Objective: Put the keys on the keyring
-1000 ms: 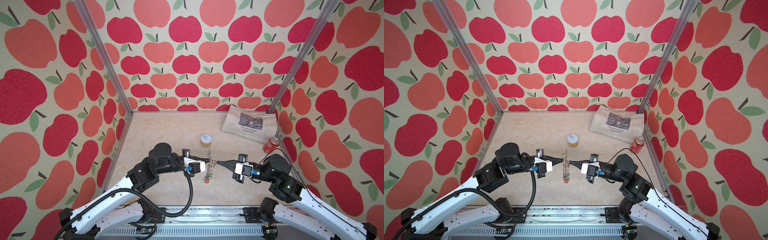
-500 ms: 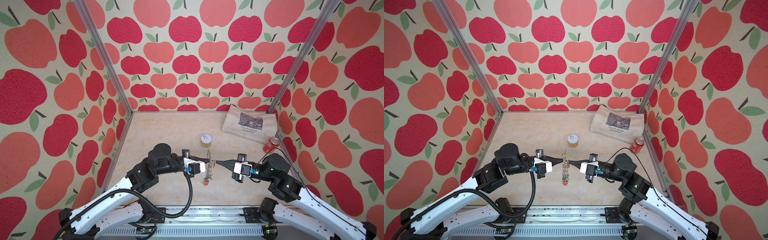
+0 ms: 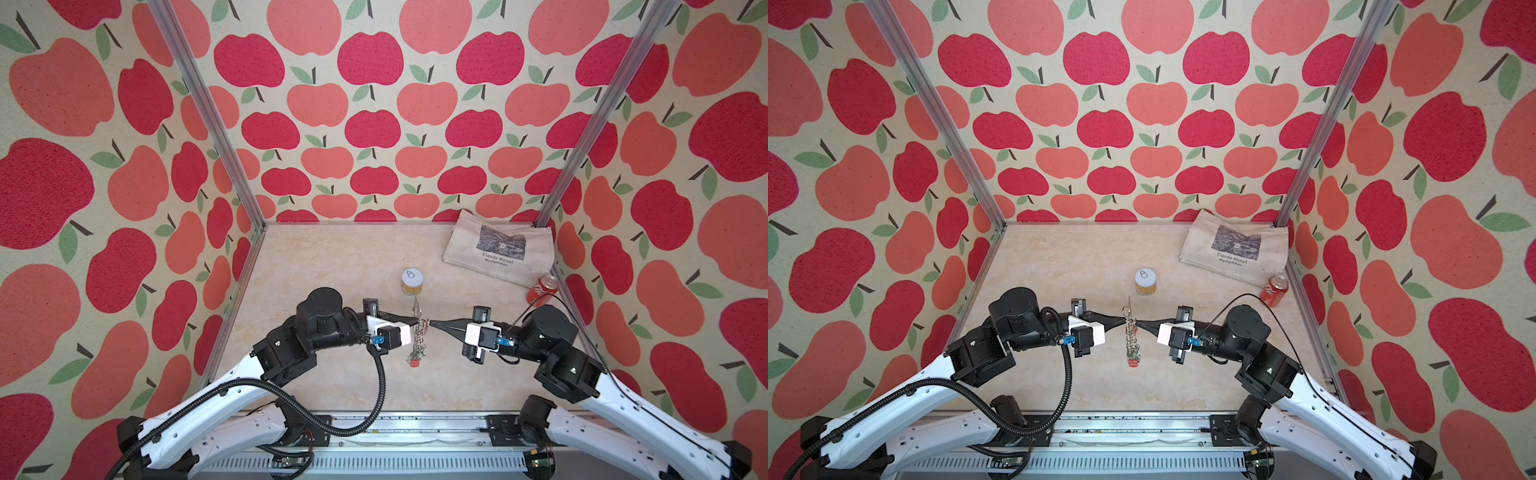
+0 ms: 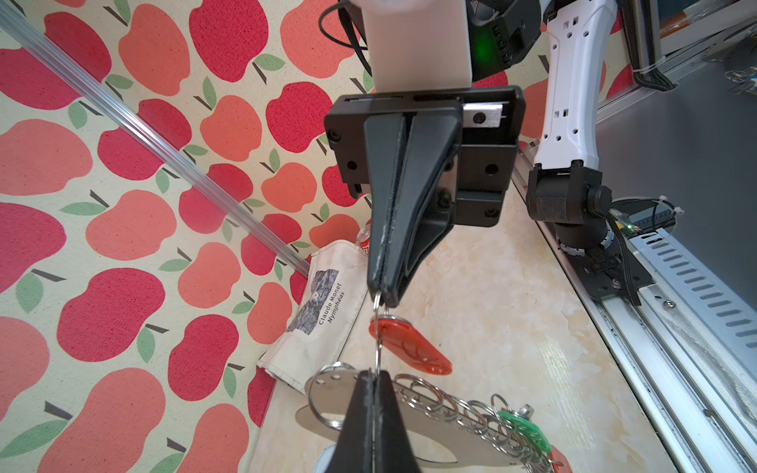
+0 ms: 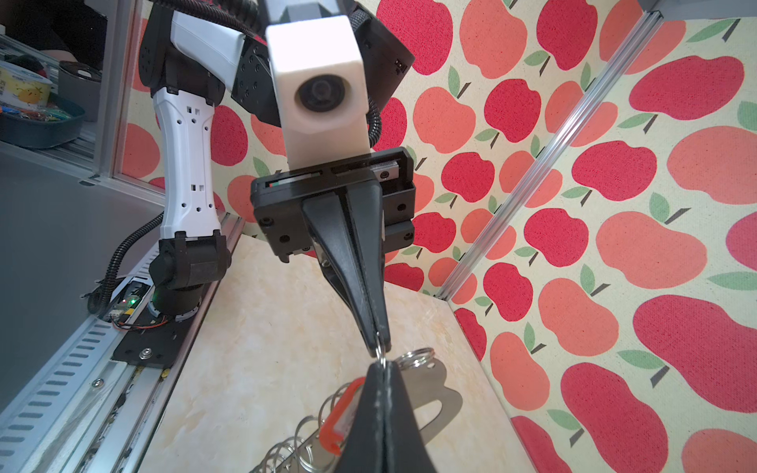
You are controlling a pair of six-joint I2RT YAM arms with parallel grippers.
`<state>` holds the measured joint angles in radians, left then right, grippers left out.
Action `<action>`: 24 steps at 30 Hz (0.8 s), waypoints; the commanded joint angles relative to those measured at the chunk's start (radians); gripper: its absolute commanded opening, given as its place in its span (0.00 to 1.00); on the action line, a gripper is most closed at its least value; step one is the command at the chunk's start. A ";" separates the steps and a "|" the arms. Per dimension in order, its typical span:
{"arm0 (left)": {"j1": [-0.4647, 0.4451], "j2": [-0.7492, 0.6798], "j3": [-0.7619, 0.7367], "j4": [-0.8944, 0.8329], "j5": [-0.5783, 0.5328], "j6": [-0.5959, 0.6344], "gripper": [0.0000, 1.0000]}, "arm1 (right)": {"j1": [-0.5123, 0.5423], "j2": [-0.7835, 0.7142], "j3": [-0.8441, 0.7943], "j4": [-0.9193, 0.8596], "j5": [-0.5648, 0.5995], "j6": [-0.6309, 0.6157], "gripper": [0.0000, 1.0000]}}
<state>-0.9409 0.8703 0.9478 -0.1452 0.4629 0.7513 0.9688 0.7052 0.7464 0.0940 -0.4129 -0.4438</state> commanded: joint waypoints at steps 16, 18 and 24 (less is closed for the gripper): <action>-0.020 -0.017 0.014 -0.004 -0.041 0.003 0.00 | 0.001 -0.025 0.029 -0.042 0.047 0.009 0.00; -0.020 -0.007 0.035 -0.052 -0.059 -0.015 0.00 | 0.000 -0.032 0.038 -0.061 0.047 0.014 0.00; -0.021 -0.029 0.045 -0.092 -0.095 -0.054 0.00 | 0.001 -0.033 0.049 -0.104 0.033 0.058 0.00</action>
<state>-0.9562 0.8635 0.9531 -0.2192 0.3954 0.7311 0.9684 0.6758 0.7574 0.0280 -0.3820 -0.4313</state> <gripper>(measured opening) 0.048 0.042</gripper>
